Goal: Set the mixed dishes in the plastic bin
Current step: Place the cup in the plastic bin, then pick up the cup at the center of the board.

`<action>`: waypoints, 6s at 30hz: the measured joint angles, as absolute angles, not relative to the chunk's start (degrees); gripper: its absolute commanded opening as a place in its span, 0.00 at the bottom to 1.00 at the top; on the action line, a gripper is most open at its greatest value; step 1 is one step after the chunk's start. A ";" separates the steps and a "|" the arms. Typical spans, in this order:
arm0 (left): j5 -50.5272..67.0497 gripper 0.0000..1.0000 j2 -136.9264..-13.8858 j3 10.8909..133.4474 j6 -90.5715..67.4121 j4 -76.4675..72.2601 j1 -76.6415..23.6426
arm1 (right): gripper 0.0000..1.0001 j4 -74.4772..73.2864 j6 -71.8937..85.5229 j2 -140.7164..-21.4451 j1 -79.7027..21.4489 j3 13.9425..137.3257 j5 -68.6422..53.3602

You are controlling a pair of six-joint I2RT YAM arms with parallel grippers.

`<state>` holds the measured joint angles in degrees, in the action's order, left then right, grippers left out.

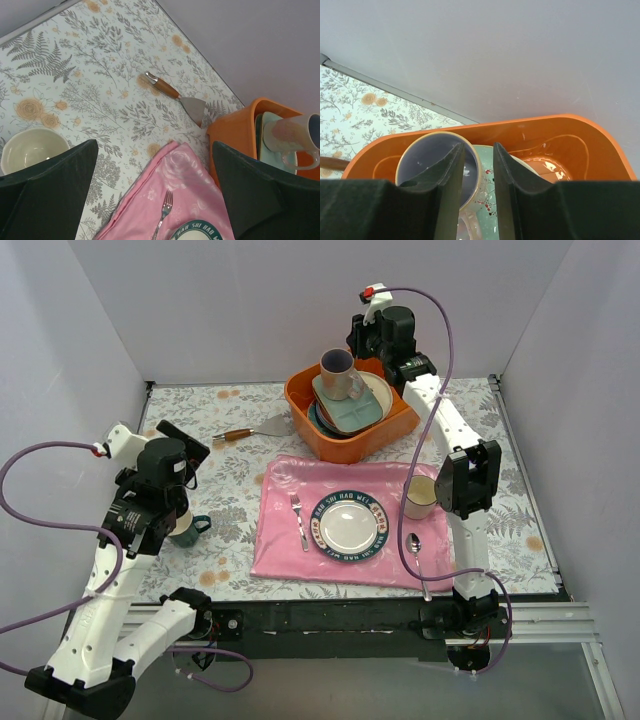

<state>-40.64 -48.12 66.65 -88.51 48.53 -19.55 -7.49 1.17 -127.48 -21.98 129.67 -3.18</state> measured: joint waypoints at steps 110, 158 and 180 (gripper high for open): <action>6.52 0.98 -57.82 50.76 -96.23 39.42 15.00 | 0.98 -19.62 -27.14 -71.40 -13.63 64.64 -57.41; -18.61 0.53 -64.86 57.69 -92.12 56.23 15.62 | 0.99 -20.67 -30.98 -73.56 -16.16 63.81 -56.99; -9.26 0.08 -68.62 52.18 -92.95 49.80 15.64 | 0.99 -20.93 -31.51 -73.56 -16.16 62.92 -57.01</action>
